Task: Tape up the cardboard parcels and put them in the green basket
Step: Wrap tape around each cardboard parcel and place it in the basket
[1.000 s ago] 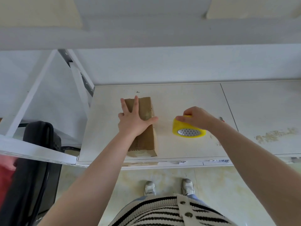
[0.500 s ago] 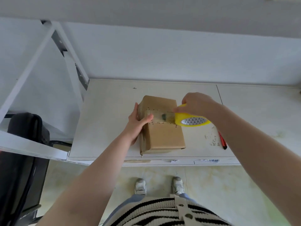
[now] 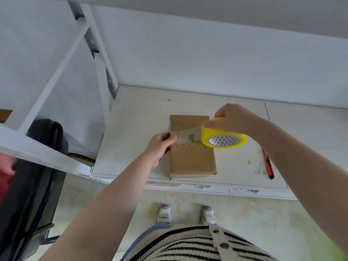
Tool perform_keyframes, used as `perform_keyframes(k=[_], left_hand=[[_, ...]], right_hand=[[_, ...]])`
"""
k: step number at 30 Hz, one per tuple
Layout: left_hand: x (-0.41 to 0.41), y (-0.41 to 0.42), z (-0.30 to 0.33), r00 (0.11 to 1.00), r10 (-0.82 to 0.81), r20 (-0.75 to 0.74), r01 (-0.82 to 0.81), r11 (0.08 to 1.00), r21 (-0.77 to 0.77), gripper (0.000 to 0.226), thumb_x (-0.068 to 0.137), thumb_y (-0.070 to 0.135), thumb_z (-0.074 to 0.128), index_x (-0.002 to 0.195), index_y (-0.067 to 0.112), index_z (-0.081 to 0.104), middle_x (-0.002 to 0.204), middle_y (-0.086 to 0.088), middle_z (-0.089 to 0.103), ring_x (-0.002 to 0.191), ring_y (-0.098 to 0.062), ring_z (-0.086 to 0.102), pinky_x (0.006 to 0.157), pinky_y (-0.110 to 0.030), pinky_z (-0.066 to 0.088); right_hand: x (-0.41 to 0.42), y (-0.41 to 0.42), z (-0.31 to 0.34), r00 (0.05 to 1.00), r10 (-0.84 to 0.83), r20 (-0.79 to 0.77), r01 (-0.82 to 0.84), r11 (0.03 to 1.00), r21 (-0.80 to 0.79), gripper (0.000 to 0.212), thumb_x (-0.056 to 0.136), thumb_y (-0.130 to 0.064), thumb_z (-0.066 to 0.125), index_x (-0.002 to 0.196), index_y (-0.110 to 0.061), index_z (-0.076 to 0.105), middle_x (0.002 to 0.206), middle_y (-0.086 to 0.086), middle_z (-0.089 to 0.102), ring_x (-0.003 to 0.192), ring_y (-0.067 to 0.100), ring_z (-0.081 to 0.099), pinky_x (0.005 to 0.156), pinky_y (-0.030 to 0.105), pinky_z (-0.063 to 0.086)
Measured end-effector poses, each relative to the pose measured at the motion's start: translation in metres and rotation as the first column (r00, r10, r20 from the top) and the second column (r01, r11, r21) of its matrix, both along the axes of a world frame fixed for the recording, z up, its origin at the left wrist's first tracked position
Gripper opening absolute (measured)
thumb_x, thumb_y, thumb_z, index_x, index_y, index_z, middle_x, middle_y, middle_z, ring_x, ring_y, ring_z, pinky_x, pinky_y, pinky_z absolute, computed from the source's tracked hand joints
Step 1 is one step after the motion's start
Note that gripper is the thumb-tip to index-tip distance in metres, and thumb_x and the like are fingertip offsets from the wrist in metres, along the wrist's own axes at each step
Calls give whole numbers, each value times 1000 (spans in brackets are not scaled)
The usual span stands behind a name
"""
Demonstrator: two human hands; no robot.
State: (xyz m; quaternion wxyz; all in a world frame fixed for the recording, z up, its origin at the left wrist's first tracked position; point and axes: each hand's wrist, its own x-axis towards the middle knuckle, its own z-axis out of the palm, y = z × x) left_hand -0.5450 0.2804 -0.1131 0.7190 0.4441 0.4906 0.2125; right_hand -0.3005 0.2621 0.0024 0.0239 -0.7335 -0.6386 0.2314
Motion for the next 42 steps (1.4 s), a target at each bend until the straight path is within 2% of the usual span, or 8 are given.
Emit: perform_keyframes(k=[6, 11, 25, 33, 35, 37, 39, 42], left_hand=[[0, -2, -2, 1000, -12, -20, 14, 997, 81, 16, 99, 17, 57, 106, 21, 71, 116, -11, 72, 114, -26, 65, 104, -35, 47], [5, -3, -1, 998, -38, -55, 45, 992, 122, 17, 99, 21, 57, 106, 30, 71, 105, 11, 75, 101, -4, 67, 97, -27, 46], [26, -13, 3, 987, -20, -160, 35, 995, 91, 33, 107, 26, 36, 131, 17, 57, 124, -2, 66, 120, -22, 58, 106, -37, 43], [35, -18, -5, 902, 49, -429, 103, 940, 325, 40, 108, 29, 33, 128, 0, 52, 102, -12, 64, 95, -29, 60, 65, -19, 38], [36, -19, -4, 825, 9, -565, 233, 906, 354, 51, 108, 33, 28, 151, 6, 31, 134, -15, 56, 114, -23, 56, 90, -21, 42], [40, -21, -4, 574, 117, -810, 458, 774, 436, 65, 106, 38, 22, 157, 6, -4, 165, -16, 1, 151, -30, 13, 123, -42, 13], [54, -19, 2, 448, 274, -851, 615, 596, 516, 71, 103, 43, 16, 153, 5, -17, 160, -14, -26, 151, -28, -15, 120, -46, -11], [77, -13, 5, 407, 262, -875, 740, 467, 484, 71, 103, 44, 12, 154, 5, -17, 159, -12, -29, 150, -27, -21, 122, -47, -11]], right_hand=[[15, -10, -8, 964, 33, 264, -21, 999, -49, 64, 65, -92, 43, 60, -28, 43, 64, -12, 49, 65, 10, 47, 63, 30, 33], [30, -20, -41, 981, -41, 192, 61, 993, -103, 67, 66, -87, 51, 53, -22, 48, 56, -6, 49, 56, 7, 46, 54, 27, 29], [38, -16, -84, 991, -101, 86, 118, 966, -229, 81, 65, -86, 55, 84, -9, 73, 77, 6, 70, 72, 19, 64, 58, 29, 42], [37, -15, -84, 992, -105, 62, 118, 960, -252, 78, 67, -85, 55, 75, -9, 70, 67, 2, 64, 63, 17, 59, 54, 28, 38], [37, -15, -83, 992, -109, 63, 121, 959, -256, 75, 68, -84, 56, 69, -10, 65, 62, 1, 58, 59, 17, 55, 52, 28, 36], [37, -16, -84, 992, -112, 61, 124, 959, -253, 72, 68, -84, 57, 62, -12, 58, 58, 0, 54, 56, 17, 52, 52, 28, 35], [37, -16, -83, 992, -114, 58, 125, 960, -252, 70, 69, -83, 57, 59, -13, 55, 56, 0, 53, 56, 17, 52, 52, 28, 34], [38, -16, -84, 992, -110, 58, 121, 960, -254, 69, 69, -82, 58, 60, -14, 55, 57, -1, 52, 56, 17, 51, 52, 29, 33]])
